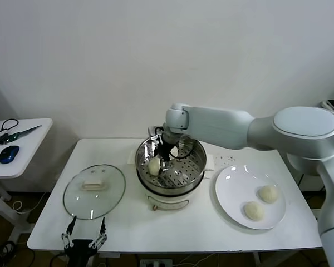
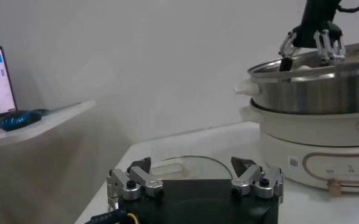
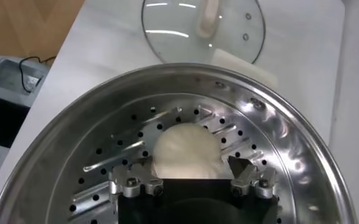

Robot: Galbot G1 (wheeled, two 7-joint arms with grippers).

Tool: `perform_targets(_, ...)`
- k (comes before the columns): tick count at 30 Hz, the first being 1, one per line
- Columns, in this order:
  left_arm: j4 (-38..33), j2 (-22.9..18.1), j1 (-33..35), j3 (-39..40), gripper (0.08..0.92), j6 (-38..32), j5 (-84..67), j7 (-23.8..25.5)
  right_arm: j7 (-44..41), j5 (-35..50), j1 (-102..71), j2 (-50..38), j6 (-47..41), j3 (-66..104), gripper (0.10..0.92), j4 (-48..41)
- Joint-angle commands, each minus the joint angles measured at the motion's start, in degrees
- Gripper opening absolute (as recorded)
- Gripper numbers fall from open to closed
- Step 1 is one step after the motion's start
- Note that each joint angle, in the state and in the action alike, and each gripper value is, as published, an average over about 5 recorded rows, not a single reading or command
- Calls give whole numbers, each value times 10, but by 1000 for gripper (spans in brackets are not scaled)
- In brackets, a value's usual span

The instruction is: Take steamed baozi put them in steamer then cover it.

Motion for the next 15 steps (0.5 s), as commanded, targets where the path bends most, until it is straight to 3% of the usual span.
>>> perform_targets(1,-1,-1,-1,0,823,1,2,0,-20,-6,47,-49,4,-1,823,39)
perform_targets(9,-5,-4,-7,-2,823,11,-17,1,-43,-10,129,-211,24,-12,823,161)
perform_targets(15,-2,-3,-15,-8,823,13,-18,2,-62,-65,124,-321,32,3,823,213)
